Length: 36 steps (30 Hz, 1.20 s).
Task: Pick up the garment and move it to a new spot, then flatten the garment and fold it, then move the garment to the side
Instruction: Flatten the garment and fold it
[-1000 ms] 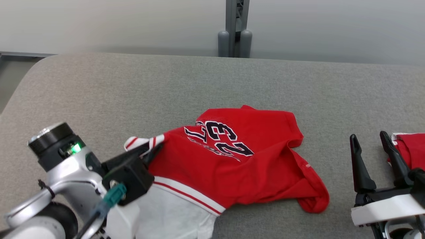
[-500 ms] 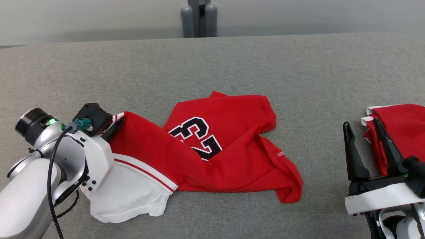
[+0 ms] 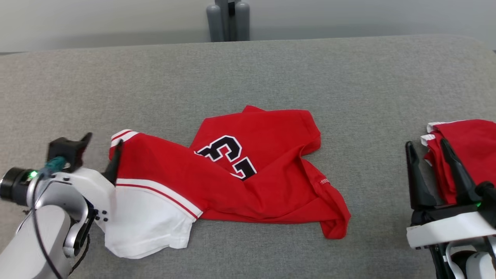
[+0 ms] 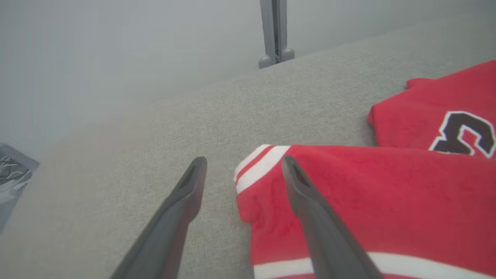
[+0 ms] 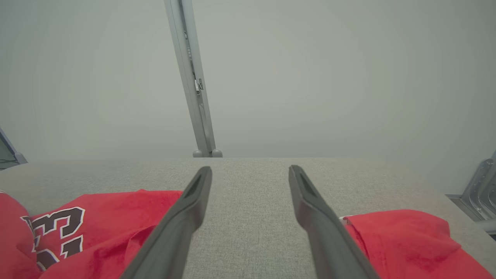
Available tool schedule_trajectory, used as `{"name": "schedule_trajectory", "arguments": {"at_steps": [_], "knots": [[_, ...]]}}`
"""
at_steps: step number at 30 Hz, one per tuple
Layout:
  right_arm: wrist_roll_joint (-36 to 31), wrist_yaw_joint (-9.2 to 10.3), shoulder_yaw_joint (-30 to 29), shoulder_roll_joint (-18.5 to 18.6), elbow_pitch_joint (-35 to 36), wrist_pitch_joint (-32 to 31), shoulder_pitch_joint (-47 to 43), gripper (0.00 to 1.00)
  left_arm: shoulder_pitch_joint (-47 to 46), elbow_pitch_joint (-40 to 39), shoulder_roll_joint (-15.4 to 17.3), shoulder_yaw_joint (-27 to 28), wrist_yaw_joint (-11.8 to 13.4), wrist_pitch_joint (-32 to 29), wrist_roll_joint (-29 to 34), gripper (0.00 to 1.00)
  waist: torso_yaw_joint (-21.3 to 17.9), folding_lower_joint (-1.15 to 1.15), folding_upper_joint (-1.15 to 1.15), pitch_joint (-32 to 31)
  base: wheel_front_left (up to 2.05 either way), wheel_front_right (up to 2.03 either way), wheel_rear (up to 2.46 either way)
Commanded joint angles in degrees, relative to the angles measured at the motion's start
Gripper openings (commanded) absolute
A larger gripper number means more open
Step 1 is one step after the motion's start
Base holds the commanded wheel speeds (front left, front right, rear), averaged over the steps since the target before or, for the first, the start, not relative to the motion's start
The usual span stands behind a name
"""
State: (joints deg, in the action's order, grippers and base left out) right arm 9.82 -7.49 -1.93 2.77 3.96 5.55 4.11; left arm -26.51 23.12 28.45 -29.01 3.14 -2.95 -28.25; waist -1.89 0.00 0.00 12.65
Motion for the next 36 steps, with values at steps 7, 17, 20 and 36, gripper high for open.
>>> {"name": "schedule_trajectory", "arguments": {"at_steps": [7,17,20,36], "knots": [[-0.17,-0.01,-1.20,0.28,0.64,0.45,0.40,1.00,7.39,-4.63,-4.26,8.04,8.16,11.28,-5.30,1.00,3.34,0.00,0.00,-0.24,0.00,0.00,0.00],[-0.96,-0.01,0.79,0.29,-0.35,-0.04,1.85,1.00,13.75,-17.36,-9.57,12.43,12.94,17.79,-3.15,1.00,4.81,0.00,0.00,-2.47,0.00,0.00,0.00],[-1.28,-0.01,1.74,0.28,-1.06,-0.34,2.34,1.00,14.82,-20.97,-10.92,13.33,14.32,18.00,-0.07,1.00,4.46,0.00,0.00,-3.27,0.00,0.00,0.00],[-1.28,-0.01,3.77,0.29,-3.41,-1.49,-3.11,1.00,22.05,-17.45,-12.25,14.06,9.35,18.02,7.01,1.00,2.60,0.00,0.00,-9.28,0.00,0.00,0.00]]}}
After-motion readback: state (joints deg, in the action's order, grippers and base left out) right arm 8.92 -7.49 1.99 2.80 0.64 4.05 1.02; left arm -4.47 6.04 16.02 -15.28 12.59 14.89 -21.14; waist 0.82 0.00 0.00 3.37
